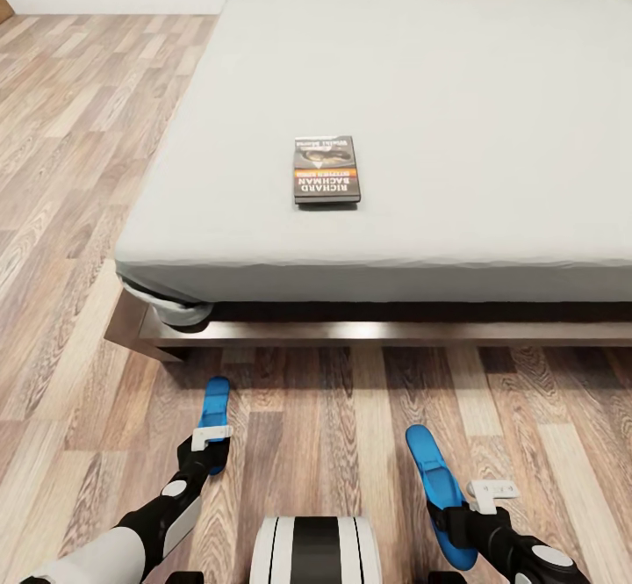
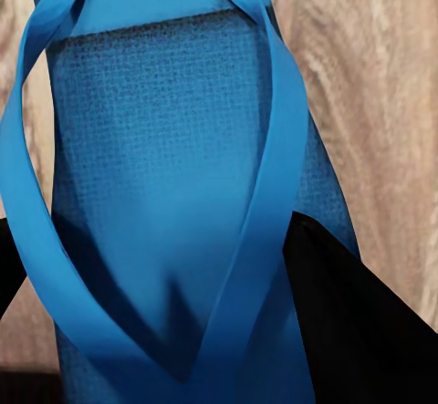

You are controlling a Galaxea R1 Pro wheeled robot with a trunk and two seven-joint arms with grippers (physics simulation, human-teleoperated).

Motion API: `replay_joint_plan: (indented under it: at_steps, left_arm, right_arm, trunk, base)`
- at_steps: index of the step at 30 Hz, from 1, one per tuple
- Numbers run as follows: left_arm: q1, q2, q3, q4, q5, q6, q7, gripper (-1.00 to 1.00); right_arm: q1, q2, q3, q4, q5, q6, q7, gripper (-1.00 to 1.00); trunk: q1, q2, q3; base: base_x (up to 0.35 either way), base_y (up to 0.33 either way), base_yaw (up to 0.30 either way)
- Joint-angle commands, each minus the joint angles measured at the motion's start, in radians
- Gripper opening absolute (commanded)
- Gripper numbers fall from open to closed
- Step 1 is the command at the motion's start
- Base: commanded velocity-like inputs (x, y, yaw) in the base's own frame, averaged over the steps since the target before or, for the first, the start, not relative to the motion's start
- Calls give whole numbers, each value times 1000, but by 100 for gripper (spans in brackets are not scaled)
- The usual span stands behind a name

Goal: In the bedroom, move the book from the bed onto either nightstand, and place the two sandals side by side next to the bed.

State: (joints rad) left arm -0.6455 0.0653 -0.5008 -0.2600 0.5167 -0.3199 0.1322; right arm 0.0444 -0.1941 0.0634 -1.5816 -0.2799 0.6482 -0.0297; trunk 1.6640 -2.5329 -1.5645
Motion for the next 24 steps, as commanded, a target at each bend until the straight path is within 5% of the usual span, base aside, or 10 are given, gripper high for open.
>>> replay_joint_plan:
  at_steps: [1,24]
  left_arm:
    - [-1,1,-9,-1,3,-2,7,-100]
    - [0,1,-9,-1,3,-2,7,-100]
  right_arm:
    - [0,-1,1,-1,-6,4,-6,-100]
    - [0,-1,2,-1,-6,4,-6,-100]
  trunk:
    - [0,0,0]
    - [2,-1,-20]
  base:
    - [0,0,0]
    - [0,0,0]
